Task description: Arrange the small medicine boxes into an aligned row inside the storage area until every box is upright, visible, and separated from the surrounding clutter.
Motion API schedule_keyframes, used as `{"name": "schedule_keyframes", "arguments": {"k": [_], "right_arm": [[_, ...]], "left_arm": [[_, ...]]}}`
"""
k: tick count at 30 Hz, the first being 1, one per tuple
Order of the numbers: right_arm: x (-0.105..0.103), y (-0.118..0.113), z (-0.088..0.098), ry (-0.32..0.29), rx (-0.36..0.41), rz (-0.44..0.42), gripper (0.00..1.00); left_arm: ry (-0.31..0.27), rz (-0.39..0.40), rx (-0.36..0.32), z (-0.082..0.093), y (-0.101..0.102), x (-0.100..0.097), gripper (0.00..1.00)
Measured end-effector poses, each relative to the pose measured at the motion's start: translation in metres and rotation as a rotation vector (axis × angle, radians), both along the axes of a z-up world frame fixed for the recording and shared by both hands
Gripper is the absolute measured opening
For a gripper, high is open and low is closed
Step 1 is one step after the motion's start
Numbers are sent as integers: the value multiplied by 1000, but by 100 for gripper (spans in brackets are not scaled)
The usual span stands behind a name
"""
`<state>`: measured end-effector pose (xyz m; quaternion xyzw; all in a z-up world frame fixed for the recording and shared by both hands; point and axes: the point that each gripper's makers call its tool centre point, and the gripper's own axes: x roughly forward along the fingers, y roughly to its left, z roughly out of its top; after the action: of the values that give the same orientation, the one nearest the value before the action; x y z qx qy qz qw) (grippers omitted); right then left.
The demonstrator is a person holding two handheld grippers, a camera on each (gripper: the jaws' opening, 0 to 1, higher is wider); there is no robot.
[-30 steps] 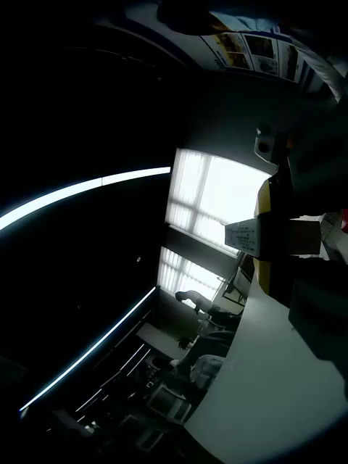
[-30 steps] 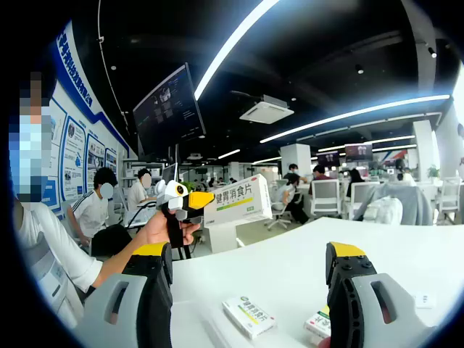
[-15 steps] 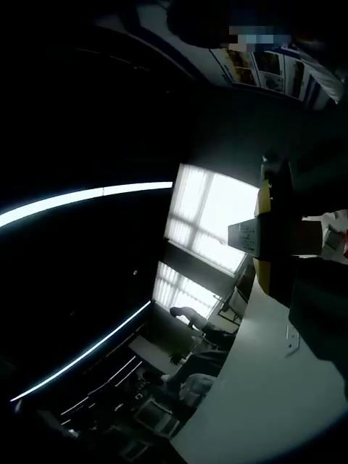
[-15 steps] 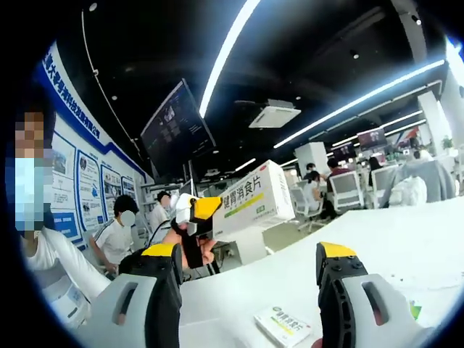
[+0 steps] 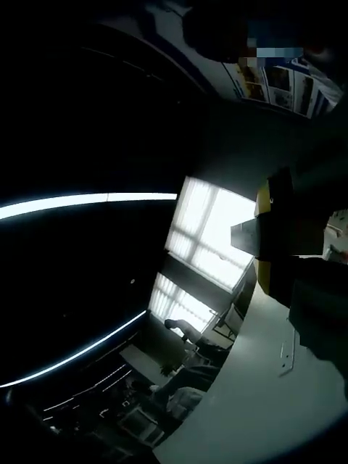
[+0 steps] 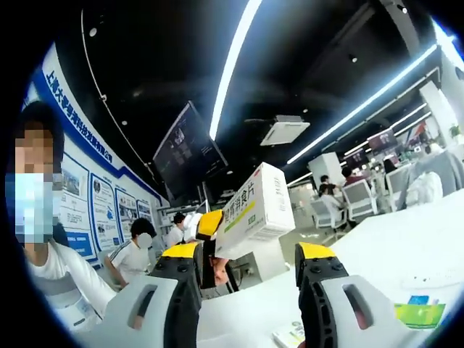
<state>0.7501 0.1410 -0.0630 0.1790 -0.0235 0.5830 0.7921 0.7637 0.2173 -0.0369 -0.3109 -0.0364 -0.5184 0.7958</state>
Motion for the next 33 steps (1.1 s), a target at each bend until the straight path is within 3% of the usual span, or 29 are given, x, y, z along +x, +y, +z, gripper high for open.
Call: {"name": "schedule_keyframes", "arguments": {"k": [15, 33], "right_arm": [[-1, 11, -3, 59, 45, 46, 38], [-4, 8, 12, 99, 151, 95, 24]], "left_arm": [[9, -64, -39, 2, -12, -9, 17], [29, -118, -84, 3, -21, -11, 18]]}}
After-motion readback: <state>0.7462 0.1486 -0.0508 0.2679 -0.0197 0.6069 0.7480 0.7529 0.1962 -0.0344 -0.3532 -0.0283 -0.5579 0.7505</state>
